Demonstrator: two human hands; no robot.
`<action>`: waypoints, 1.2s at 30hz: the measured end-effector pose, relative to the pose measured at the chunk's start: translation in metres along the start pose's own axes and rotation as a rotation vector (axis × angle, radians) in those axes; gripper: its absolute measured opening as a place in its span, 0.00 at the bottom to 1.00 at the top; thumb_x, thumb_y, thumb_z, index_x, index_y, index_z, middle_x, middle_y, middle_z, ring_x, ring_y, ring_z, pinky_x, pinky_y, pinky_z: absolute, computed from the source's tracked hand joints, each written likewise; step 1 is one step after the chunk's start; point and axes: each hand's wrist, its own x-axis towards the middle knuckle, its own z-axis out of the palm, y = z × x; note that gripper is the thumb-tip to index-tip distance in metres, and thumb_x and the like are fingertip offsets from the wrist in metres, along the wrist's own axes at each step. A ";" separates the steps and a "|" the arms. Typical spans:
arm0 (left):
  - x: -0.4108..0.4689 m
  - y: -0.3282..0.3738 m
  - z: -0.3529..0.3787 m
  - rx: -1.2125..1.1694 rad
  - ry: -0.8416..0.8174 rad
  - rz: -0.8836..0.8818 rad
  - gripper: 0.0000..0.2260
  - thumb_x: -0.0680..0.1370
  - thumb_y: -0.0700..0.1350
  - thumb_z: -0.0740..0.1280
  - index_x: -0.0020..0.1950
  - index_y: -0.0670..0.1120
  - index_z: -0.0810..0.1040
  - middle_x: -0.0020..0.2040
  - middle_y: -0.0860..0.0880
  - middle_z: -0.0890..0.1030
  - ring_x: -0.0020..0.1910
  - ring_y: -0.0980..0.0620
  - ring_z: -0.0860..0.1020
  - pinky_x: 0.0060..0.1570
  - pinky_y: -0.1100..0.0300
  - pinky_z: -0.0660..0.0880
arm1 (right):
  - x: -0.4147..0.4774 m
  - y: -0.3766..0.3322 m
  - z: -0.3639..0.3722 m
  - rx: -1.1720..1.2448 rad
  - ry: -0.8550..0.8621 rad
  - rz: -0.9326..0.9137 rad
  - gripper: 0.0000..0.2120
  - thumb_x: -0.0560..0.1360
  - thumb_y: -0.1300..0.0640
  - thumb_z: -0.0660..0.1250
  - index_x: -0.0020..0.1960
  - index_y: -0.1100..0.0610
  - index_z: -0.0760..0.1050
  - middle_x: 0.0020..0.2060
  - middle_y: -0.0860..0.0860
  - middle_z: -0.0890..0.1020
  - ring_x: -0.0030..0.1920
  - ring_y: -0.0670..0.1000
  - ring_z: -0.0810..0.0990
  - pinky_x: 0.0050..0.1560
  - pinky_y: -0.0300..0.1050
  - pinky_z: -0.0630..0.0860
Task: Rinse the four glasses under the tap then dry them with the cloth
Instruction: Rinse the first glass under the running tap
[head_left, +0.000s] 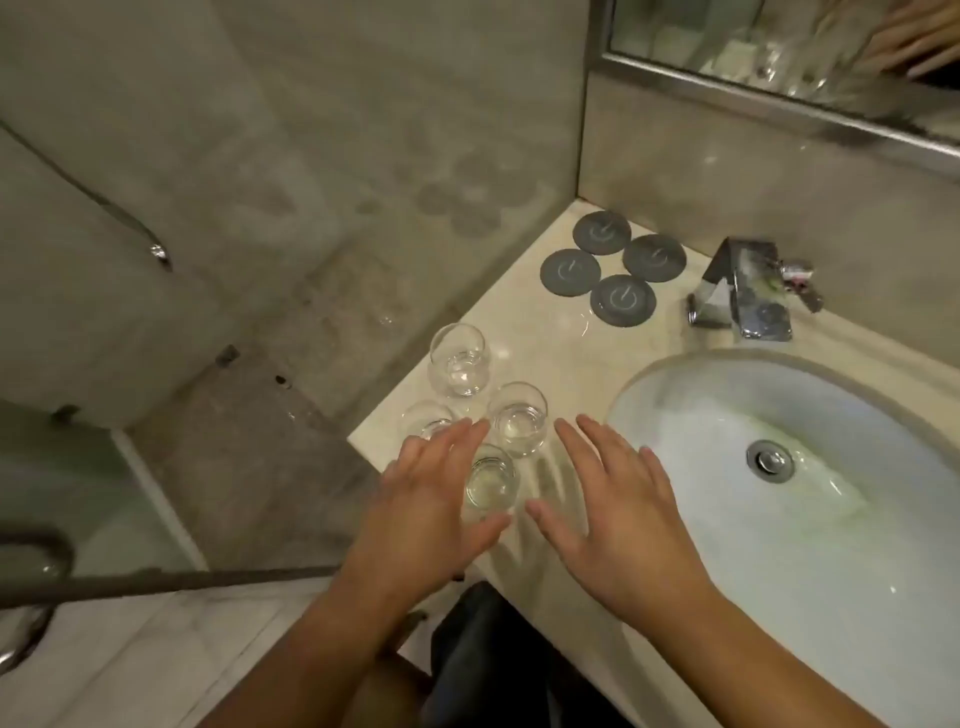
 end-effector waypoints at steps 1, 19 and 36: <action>0.007 -0.004 0.004 0.041 -0.029 0.048 0.42 0.73 0.67 0.71 0.83 0.57 0.59 0.77 0.58 0.70 0.68 0.53 0.69 0.67 0.51 0.74 | 0.001 0.005 0.004 0.008 0.027 -0.009 0.38 0.79 0.28 0.52 0.84 0.45 0.56 0.83 0.47 0.62 0.84 0.50 0.58 0.83 0.56 0.50; -0.003 -0.031 0.031 -0.037 0.252 0.254 0.47 0.60 0.70 0.73 0.78 0.67 0.61 0.56 0.68 0.77 0.57 0.69 0.71 0.51 0.64 0.71 | -0.016 0.048 0.055 0.234 0.332 -0.093 0.41 0.71 0.21 0.56 0.81 0.31 0.54 0.77 0.31 0.60 0.79 0.40 0.61 0.80 0.45 0.61; 0.002 0.068 0.077 -0.458 0.185 0.537 0.41 0.67 0.60 0.79 0.76 0.66 0.62 0.55 0.62 0.80 0.55 0.61 0.74 0.52 0.66 0.69 | -0.081 0.087 0.045 0.294 0.495 -0.057 0.46 0.68 0.31 0.78 0.80 0.34 0.60 0.73 0.35 0.72 0.69 0.37 0.74 0.70 0.46 0.75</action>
